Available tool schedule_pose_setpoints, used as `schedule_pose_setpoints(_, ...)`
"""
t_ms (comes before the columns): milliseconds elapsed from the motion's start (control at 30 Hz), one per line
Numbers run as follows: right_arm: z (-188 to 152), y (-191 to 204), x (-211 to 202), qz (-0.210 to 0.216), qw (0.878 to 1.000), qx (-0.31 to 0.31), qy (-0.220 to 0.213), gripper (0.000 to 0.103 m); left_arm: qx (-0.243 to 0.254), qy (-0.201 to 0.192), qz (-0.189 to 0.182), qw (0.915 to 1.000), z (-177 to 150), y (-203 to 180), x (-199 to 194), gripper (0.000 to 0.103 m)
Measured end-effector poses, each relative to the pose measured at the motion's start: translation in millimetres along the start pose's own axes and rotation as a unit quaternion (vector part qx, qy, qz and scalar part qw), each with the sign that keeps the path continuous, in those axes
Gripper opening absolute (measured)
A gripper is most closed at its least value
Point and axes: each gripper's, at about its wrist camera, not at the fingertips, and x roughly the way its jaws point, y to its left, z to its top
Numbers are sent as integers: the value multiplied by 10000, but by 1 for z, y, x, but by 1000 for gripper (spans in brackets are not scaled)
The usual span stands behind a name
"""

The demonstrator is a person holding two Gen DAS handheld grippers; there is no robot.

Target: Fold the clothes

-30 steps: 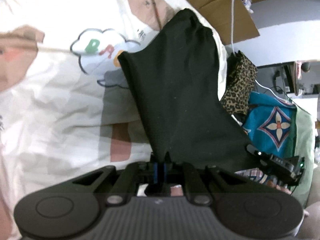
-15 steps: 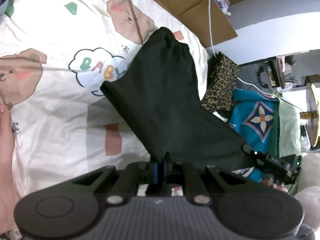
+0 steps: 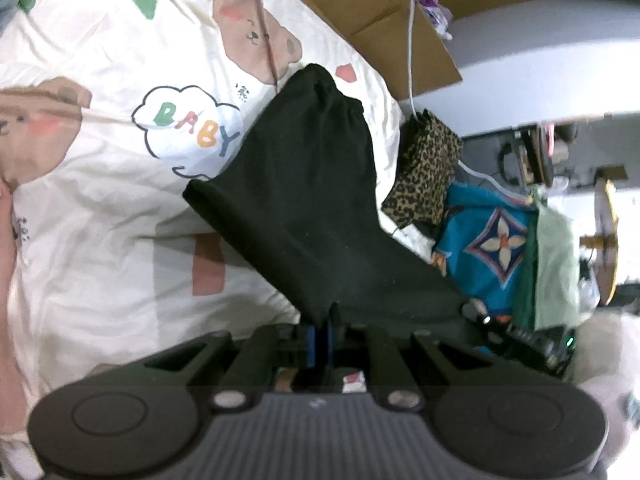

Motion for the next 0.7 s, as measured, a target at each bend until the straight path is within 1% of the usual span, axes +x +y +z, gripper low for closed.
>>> schedule_pose_setpoints(200, 9, -4, 6, 53, 9999, 51, -134, 6, 15, -86, -74, 9999, 19, -5, 3, 6)
schedule_pose_setpoints(333, 17, -8, 14, 147, 9997, 72, -173, 6, -66, -163, -137, 9998, 33, -1, 6, 6)
schedule_pose_setpoints(500, 30, -12, 26, 234, 9990, 141, -348, 6, -92, -212, -200, 9995, 53, 4, 16, 6)
schedule_pose_setpoints(700, 47, -19, 52, 264, 9987, 195, -398, 6, -159, -187, -77, 9997, 79, 14, 40, 6)
